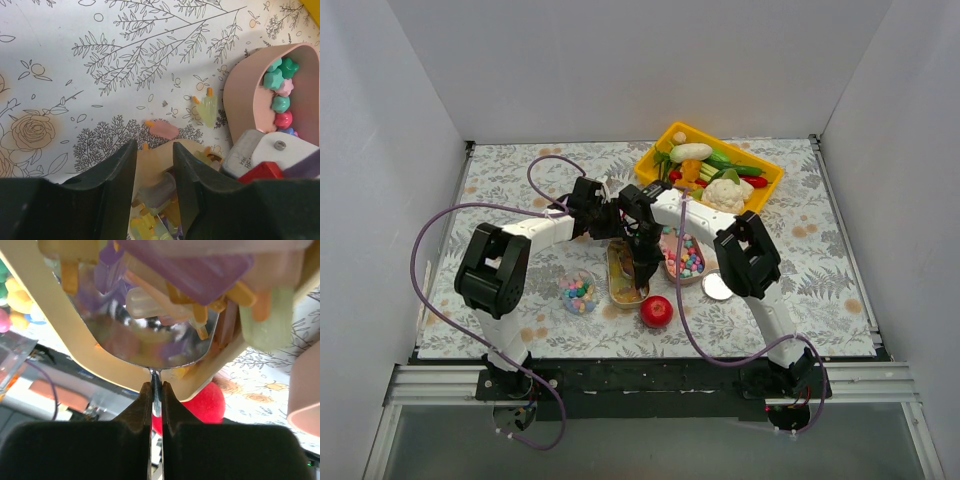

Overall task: Pack the candies
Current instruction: Scoop the fake candies from the storage box.

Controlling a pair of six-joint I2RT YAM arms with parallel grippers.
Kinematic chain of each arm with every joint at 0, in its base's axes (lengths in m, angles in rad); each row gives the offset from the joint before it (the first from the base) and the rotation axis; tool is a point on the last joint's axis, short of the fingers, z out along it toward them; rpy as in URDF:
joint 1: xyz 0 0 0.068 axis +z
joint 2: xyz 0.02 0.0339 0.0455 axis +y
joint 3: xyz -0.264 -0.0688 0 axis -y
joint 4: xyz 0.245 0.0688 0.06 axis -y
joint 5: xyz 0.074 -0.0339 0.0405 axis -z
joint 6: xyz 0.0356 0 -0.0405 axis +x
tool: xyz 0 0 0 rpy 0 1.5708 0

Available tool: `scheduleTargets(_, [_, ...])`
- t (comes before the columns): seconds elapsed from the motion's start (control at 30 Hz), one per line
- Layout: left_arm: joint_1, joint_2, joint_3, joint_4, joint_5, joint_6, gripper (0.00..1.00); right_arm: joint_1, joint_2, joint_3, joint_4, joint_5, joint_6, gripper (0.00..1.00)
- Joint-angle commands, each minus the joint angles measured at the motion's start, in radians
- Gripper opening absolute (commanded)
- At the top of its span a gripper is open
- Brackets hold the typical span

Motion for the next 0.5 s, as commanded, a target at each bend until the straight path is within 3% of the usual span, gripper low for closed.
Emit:
scheduleTargets(0.0, [-0.009,-0.061,-0.004,-0.048,0.031,0.002,0.34,-0.001,-0.045,-0.038,0.067,0.212,-0.024,0.01])
scheduleTargets(0.47, [-0.009,-0.074,0.013,-0.086,0.043,-0.001,0.34,0.055,-0.150,-0.208,0.227,0.293,-0.061,0.01])
